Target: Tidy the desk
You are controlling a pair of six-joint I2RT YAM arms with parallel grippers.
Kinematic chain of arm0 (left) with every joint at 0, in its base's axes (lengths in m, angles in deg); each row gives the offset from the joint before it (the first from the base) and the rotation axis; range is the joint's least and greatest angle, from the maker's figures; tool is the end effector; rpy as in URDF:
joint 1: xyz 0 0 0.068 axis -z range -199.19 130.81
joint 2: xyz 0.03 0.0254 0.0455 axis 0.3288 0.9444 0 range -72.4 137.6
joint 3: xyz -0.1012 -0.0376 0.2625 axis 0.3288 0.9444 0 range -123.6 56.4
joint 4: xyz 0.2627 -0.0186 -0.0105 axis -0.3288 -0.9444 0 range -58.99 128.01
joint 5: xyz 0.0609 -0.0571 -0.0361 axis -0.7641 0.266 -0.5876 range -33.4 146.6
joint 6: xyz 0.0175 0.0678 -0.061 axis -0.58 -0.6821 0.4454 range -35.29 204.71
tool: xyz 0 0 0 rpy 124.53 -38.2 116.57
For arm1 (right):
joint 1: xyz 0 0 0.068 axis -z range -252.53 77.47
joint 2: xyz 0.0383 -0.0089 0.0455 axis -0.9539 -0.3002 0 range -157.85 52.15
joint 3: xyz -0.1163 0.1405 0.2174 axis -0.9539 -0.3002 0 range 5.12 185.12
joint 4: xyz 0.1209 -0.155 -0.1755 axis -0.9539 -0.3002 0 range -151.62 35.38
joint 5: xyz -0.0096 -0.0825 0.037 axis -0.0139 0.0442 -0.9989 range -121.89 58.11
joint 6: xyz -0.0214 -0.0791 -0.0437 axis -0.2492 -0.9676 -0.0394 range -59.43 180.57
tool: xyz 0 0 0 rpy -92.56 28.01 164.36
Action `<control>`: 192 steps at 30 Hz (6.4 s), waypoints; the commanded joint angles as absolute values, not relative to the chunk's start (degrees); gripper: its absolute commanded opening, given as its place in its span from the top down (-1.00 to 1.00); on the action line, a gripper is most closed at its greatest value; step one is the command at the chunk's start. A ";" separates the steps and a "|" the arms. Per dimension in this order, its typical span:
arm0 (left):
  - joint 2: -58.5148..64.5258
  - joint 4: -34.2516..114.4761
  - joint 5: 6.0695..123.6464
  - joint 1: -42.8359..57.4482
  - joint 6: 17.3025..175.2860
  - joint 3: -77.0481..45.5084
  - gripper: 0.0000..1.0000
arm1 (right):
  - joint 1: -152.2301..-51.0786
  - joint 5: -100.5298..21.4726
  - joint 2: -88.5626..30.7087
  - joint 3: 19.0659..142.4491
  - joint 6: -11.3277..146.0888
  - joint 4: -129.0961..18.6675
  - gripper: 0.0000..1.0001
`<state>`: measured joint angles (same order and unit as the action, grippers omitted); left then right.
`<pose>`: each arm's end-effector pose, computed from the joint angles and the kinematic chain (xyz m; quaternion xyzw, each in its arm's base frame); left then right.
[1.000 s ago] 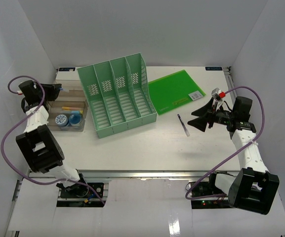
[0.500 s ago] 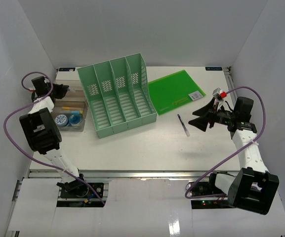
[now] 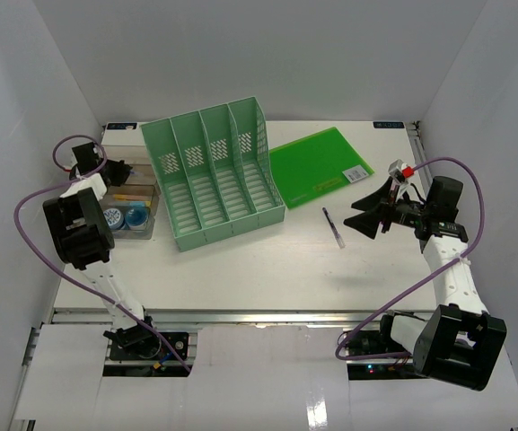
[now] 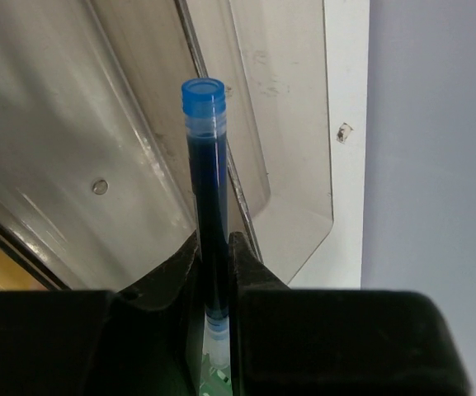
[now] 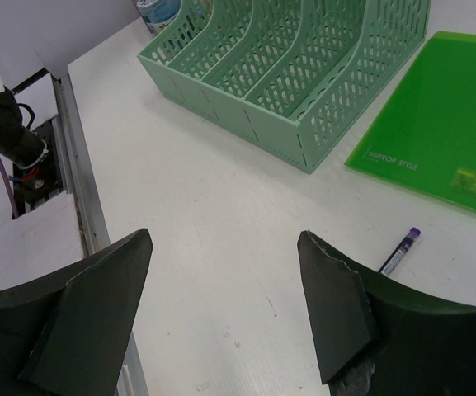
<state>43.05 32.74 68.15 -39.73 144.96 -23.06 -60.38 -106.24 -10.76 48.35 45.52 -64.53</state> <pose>0.4656 0.1565 0.1625 -0.5557 0.7171 -0.2256 0.3550 0.2433 0.0299 0.2842 -0.3213 0.6807 0.4134 0.5124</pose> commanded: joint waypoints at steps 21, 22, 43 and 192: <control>11.81 36.19 73.23 -41.42 133.33 -9.60 -0.57 | -73.36 -58.91 -19.56 53.79 38.49 -76.42 -0.76; 9.09 37.00 73.69 -41.69 132.67 -7.45 -0.64 | -77.03 -53.57 -21.18 54.00 40.35 -76.07 -0.79; -32.19 60.60 87.36 -6.09 142.39 33.48 -0.82 | -90.31 -34.50 -45.91 62.19 47.59 -71.49 0.23; -26.33 47.50 90.30 -30.36 135.77 21.55 -0.93 | -67.48 -23.64 -26.62 62.63 66.68 -73.83 -0.80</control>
